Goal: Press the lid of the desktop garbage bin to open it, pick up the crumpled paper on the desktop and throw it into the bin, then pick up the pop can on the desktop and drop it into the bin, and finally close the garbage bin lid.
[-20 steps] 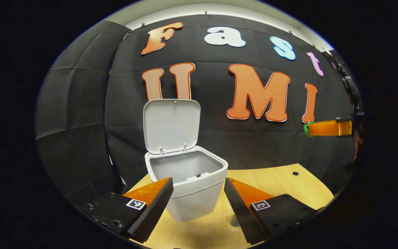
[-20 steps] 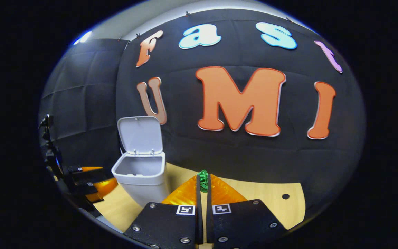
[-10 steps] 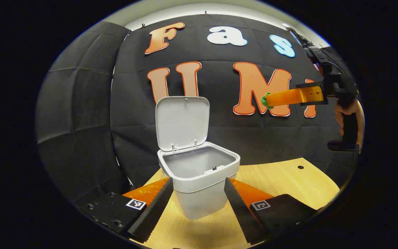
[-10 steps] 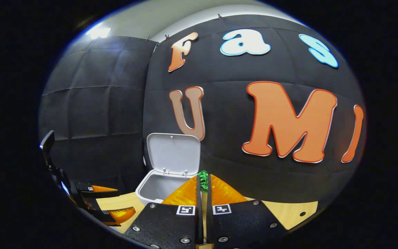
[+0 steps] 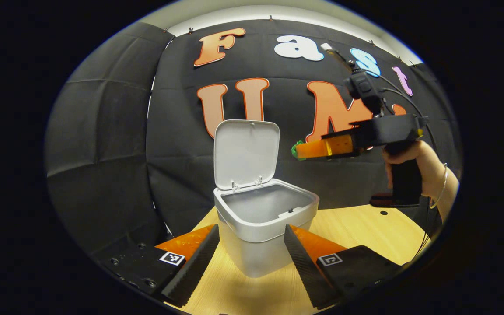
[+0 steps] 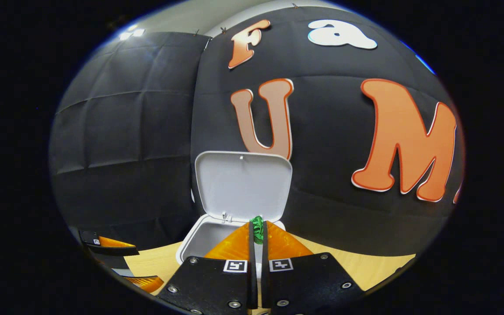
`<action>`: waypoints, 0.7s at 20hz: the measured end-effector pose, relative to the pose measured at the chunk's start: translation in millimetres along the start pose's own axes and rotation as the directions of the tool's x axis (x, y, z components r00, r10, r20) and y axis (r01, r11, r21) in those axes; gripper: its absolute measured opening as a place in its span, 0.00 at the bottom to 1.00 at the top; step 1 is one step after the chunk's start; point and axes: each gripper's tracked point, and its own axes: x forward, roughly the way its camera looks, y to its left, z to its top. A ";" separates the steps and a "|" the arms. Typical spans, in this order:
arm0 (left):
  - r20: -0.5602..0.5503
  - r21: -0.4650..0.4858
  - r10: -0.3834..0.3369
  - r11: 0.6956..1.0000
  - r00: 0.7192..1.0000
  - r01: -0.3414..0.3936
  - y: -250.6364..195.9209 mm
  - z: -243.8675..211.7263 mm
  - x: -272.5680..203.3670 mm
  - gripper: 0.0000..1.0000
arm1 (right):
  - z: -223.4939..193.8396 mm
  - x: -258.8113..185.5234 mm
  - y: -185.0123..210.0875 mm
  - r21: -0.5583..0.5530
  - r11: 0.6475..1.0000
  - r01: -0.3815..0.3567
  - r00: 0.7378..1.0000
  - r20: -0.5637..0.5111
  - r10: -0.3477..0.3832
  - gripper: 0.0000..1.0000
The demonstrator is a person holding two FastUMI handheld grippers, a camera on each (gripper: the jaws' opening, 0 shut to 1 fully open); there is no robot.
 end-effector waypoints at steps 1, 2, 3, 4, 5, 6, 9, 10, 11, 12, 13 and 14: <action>-0.005 -0.010 -0.002 1.000 1.000 0.002 1.5 -2.8 0.4 0.94 | -2.6 12.4 -0.1 -0.002 1.000 0.001 1.000 -0.025 -0.001 0.04; -0.010 -0.023 -0.004 1.000 1.000 0.003 2.8 -5.4 0.5 0.94 | -7.0 24.0 -0.7 -0.006 1.000 0.008 0.999 -0.050 -0.008 0.04; -0.013 -0.037 -0.006 0.999 1.000 0.006 4.6 -7.0 0.9 0.94 | -11.5 35.1 -0.8 -0.009 1.000 0.016 0.997 -0.073 -0.017 0.04; -0.017 -0.045 -0.006 0.999 1.000 0.005 6.3 -9.1 2.5 0.94 | -16.6 43.2 0.1 -0.009 1.000 0.021 0.995 -0.092 -0.022 0.04; -0.019 -0.046 -0.004 0.999 1.000 0.003 8.7 -10.3 3.7 0.94 | -20.0 47.6 2.4 -0.003 1.000 0.020 0.994 -0.106 -0.020 0.04; -0.018 -0.042 -0.001 0.999 1.000 0.000 12.0 -10.6 4.7 0.94 | -22.7 51.5 4.2 0.012 1.000 0.010 0.993 -0.117 -0.008 0.04; -0.013 -0.036 0.004 0.999 1.000 -0.004 17.8 -9.6 9.5 0.94 | -33.8 55.1 5.6 0.027 0.999 0.018 0.993 -0.119 -0.015 0.43; -0.014 -0.040 0.005 0.999 1.000 -0.006 19.1 -9.1 10.7 0.94 | -34.1 52.8 3.4 0.019 0.999 0.029 0.992 -0.120 -0.027 0.44; -0.013 -0.044 0.005 0.999 1.000 -0.006 19.0 -7.8 13.1 0.94 | -35.2 54.2 0.7 0.017 0.999 0.036 0.992 -0.123 -0.033 0.61; -0.013 -0.045 0.008 0.999 1.000 -0.009 20.5 -6.7 14.7 0.95 | -36.9 54.8 0.8 0.022 0.999 0.033 0.992 -0.125 -0.030 0.78; -0.011 -0.043 0.013 0.999 1.000 -0.013 22.1 -5.9 17.0 0.94 | -35.7 54.3 2.2 0.032 0.999 0.028 0.992 -0.124 -0.024 0.95; -0.013 -0.041 0.012 0.999 1.000 -0.013 23.0 -6.5 17.2 0.94 | -34.4 54.4 1.7 0.044 0.999 0.026 0.993 -0.120 -0.021 0.95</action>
